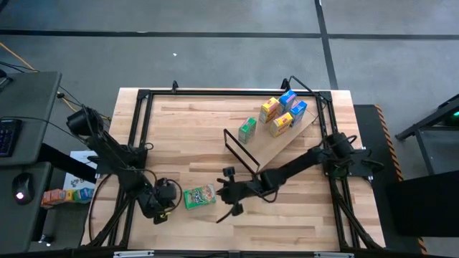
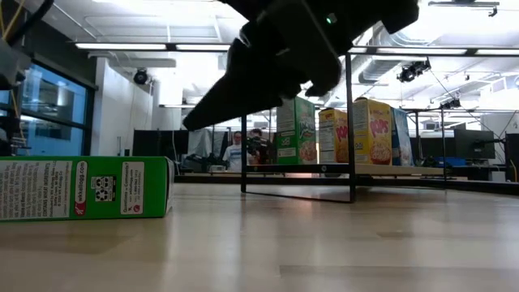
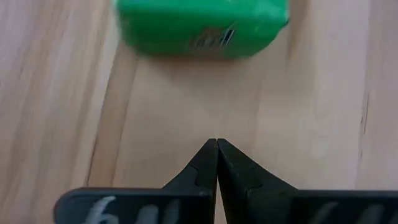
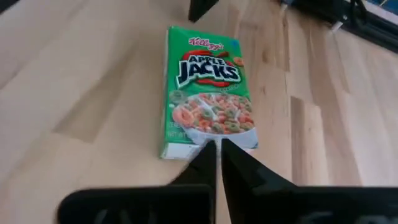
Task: Stack cereal on shelf
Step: Put the green cereal box on the shelf aligned with the green cereal box
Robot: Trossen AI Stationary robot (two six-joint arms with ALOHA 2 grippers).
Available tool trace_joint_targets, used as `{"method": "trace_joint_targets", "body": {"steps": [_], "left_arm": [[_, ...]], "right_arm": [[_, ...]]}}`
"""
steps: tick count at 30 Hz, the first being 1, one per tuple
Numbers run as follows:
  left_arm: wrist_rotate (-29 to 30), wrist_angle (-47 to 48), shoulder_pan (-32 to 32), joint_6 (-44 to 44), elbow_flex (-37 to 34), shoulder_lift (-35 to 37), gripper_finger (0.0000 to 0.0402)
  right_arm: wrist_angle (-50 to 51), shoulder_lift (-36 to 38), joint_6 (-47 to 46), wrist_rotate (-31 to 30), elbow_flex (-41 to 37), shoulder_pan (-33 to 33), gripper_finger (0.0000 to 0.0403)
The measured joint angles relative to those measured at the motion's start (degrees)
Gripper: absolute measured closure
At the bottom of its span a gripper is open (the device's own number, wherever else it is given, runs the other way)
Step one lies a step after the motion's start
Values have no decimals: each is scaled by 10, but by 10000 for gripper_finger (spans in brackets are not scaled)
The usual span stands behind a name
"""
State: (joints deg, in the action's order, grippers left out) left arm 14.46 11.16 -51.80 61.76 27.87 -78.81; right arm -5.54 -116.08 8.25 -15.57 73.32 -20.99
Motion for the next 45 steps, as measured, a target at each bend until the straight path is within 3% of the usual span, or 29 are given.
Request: {"method": "trace_joint_targets", "body": {"steps": [7,14,20,31,40,45], "left_arm": [[32,-26,30,-45,-9,-4,401],[26,-45,63,-83,-9,-23,402],[23,-69,83,-130,-8,-33,402],[25,-54,84,-239,42,17,401],[109,-49,92,-394,89,43,401],[122,-43,127,-445,90,41,402]], "right_arm": [[-81,-25,-7,53,0,8,403],[-120,-66,-16,51,0,17,403],[-112,-66,-35,44,0,22,403],[-84,-64,-50,37,1,24,403],[-72,-66,-63,43,1,34,403],[-79,-66,-63,51,0,34,403]]}}
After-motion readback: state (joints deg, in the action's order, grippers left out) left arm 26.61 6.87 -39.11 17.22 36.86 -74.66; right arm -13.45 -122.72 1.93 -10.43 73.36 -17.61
